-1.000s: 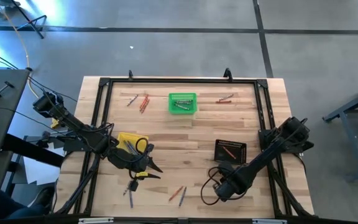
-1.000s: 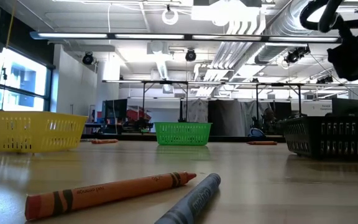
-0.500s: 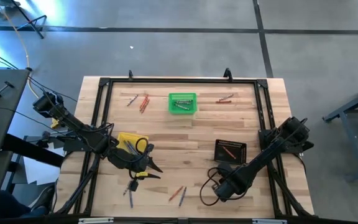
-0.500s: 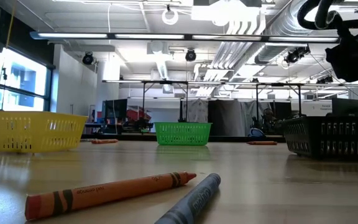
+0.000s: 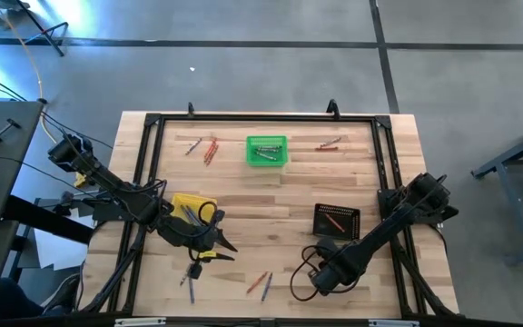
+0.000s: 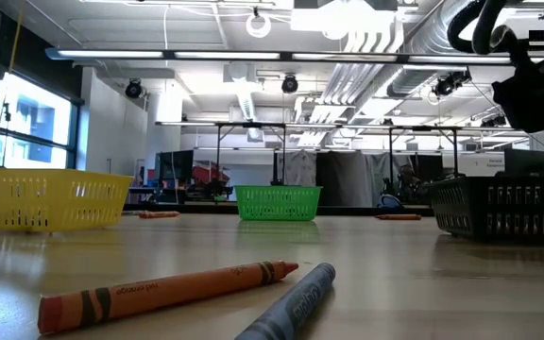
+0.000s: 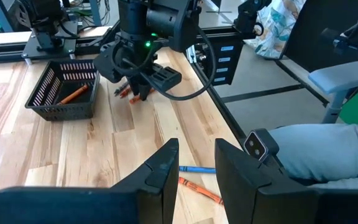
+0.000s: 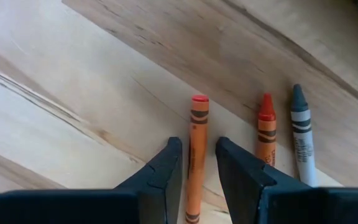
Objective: Sort crayons
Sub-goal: Put the orange crayon into the black basket
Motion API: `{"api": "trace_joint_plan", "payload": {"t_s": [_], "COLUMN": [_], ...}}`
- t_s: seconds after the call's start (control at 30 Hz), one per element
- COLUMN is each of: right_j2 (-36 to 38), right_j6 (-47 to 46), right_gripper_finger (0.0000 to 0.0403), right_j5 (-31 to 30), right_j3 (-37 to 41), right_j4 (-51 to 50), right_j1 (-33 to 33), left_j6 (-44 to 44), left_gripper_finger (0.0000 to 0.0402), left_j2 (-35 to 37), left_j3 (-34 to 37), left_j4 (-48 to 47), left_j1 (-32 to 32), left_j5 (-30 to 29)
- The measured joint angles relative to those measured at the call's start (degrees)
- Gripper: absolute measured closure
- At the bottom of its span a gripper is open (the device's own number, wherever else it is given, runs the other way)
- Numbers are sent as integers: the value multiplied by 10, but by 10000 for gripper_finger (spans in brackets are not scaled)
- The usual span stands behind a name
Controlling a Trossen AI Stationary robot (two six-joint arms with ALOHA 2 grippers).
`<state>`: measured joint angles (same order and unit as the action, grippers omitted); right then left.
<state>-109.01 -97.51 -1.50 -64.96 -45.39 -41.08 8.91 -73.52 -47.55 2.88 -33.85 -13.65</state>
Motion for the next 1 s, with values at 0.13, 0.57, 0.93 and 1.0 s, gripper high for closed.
{"api": "trace_joint_plan", "payload": {"t_s": [0.13,0.57,0.93,1.0], "right_j2": [-1,11,128,157], "right_j6": [-1,1,34,45], "right_gripper_finger": [313,388,398,400], "right_j5": [2,5,-125,-182], "right_j3": [-1,2,3,1], "right_j4": [3,15,33,18], "right_j1": [2,2,2,2], "left_j6": [0,0,0,0], "left_gripper_finger": [312,312,312,312], "left_j2": [0,0,0,0], "left_j3": [0,0,0,0], "left_j4": [0,0,0,1], "left_j1": [0,0,0,3], "left_j5": [0,0,0,-3]}}
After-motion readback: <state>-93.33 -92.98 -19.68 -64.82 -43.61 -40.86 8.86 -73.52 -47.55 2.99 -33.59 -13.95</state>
